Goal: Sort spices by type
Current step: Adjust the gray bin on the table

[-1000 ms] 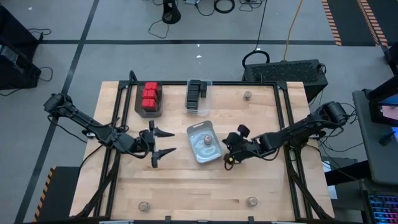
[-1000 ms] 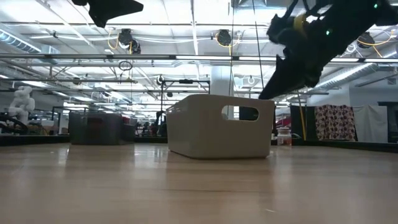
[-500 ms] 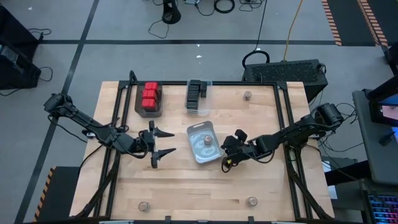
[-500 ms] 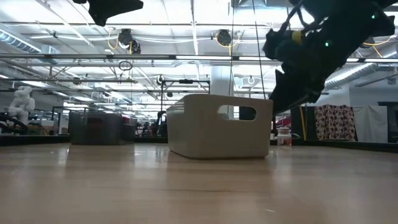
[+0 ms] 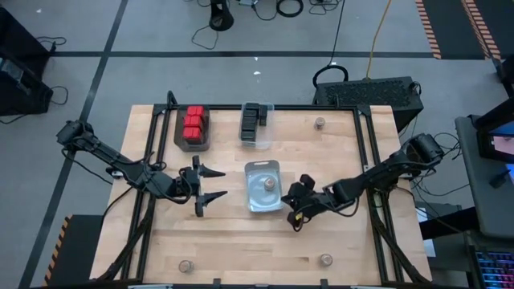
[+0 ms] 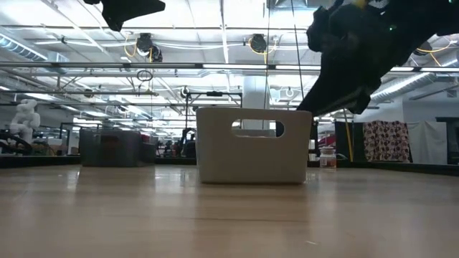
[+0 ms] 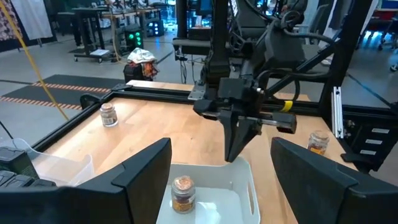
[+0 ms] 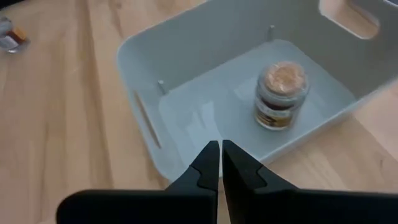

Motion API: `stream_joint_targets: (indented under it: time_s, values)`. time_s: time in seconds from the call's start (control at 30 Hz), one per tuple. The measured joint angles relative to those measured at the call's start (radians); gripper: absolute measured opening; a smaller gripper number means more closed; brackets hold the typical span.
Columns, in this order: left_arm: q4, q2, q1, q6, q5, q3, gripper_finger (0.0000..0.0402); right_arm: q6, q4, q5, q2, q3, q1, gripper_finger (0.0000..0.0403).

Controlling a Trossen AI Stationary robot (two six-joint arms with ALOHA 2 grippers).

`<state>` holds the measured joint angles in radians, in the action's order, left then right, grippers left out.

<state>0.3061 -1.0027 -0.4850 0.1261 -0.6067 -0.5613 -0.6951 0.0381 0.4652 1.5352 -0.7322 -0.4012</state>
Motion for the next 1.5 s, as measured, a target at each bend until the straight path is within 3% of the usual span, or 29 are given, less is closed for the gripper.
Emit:
stream_joint_targets:
  time_s: [0.4,0.63,1.23,1.5]
  values:
    - [0.007,0.000,0.000,0.001,0.000,0.000,0.0281,0.085,0.045,0.014,-0.003,-0.020,-0.025,0.0000]
    - [-0.011,0.000,0.000,0.053,0.000,0.000,0.0281,0.033,-0.105,0.138,-0.003,-0.045,-0.019,0.0000]
    - [-0.016,0.000,-0.002,0.053,0.002,0.000,0.0281,-0.052,-0.105,0.109,0.126,-0.046,-0.011,0.0000]
    - [-0.016,0.000,-0.002,0.053,0.003,0.000,0.0281,0.022,-0.026,0.106,0.120,-0.045,-0.016,0.0000]
